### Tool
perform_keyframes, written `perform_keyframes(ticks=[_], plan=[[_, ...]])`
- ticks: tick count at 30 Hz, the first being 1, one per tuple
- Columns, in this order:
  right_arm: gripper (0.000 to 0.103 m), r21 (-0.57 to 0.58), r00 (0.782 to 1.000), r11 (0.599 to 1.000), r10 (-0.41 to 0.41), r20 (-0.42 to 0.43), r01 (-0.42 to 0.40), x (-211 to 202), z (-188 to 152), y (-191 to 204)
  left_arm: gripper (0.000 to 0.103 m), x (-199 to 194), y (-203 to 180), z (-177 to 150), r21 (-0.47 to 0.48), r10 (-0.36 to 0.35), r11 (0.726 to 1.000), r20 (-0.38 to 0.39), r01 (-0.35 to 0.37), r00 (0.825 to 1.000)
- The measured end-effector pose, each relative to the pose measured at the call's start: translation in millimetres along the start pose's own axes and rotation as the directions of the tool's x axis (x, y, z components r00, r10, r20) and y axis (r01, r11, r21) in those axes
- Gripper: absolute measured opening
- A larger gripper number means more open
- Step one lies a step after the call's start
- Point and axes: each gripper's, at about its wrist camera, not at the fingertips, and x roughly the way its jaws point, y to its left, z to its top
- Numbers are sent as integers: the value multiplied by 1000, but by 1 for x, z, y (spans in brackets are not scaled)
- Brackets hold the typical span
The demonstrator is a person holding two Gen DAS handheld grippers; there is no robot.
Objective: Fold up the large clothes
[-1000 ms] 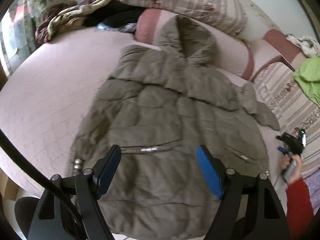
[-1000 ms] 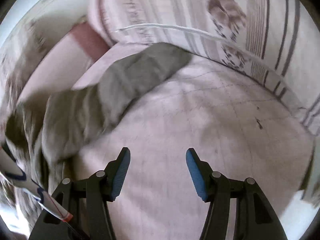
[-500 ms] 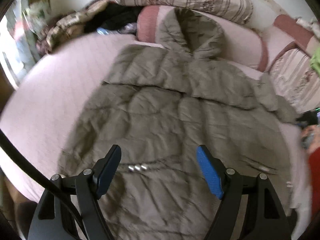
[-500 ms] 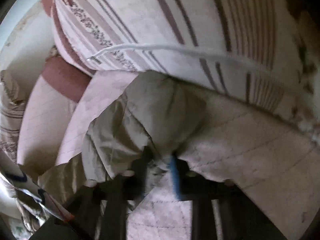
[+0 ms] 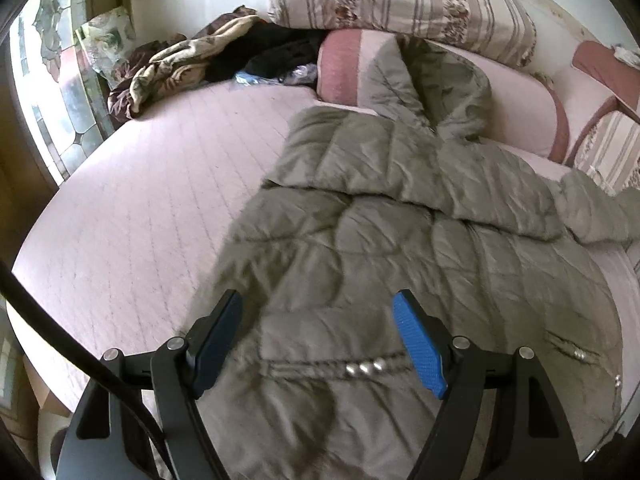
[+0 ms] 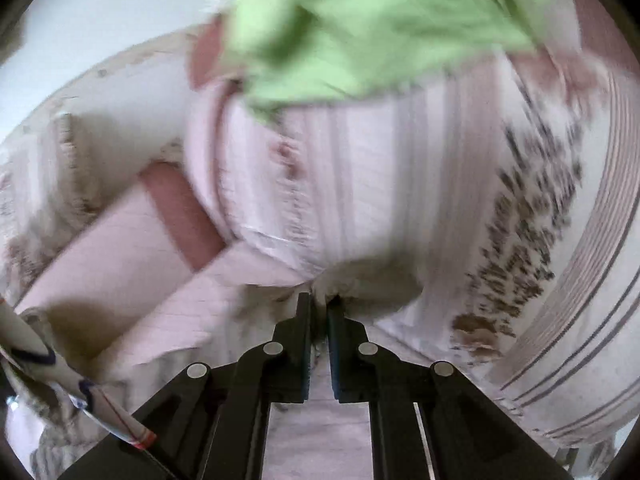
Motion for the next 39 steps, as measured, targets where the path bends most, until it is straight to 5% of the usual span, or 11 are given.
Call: perform_keyframes(ticks=[4, 8, 13, 17, 23, 24, 29, 31, 34, 37, 39], plan=[[7, -62, 990, 988, 139, -7, -139, -40, -6, 62, 77, 12, 25, 13, -28, 3, 1000, 38, -2, 999], [7, -128, 951, 944, 295, -90, -305, -65, -36, 145, 77, 22, 51, 26, -62, 28, 998, 92, -22, 995], [7, -249, 876, 845, 421, -235, -473, -95, -115, 252, 77, 32, 96, 26, -168, 41, 986, 105, -23, 994], [7, -319, 793, 735, 482, -373, -598, -103, -193, 331, 77, 45, 124, 24, -229, 32, 973, 56, -18, 998], [6, -412, 705, 587, 452, -547, -697, -101, -303, 403, 77, 47, 139, 30, -267, 23, 964, 72, -3, 997], [7, -434, 700, 565, 429, -571, -701, -98, -321, 412, 77, 47, 140, 30, -270, 20, 963, 70, -1, 997], [13, -570, 758, 509, 329, -563, -644, -98, -365, 427, 77, 48, 146, 29, -292, 7, 956, 59, 11, 998], [19, -582, 755, 487, 339, -562, -652, -105, -361, 423, 77, 49, 149, 29, -304, -2, 953, 54, 19, 999], [46, -590, 752, 468, 378, -540, -659, -122, -346, 413, 77, 53, 149, 29, -309, -16, 951, 44, 29, 999], [49, -569, 739, 470, 432, -517, -674, -131, -327, 418, 77, 55, 148, 30, -308, -35, 950, 33, 44, 999], [49, -574, 760, 499, 440, -478, -650, -132, -320, 422, 77, 56, 147, 31, -307, -45, 950, 33, 53, 998]])
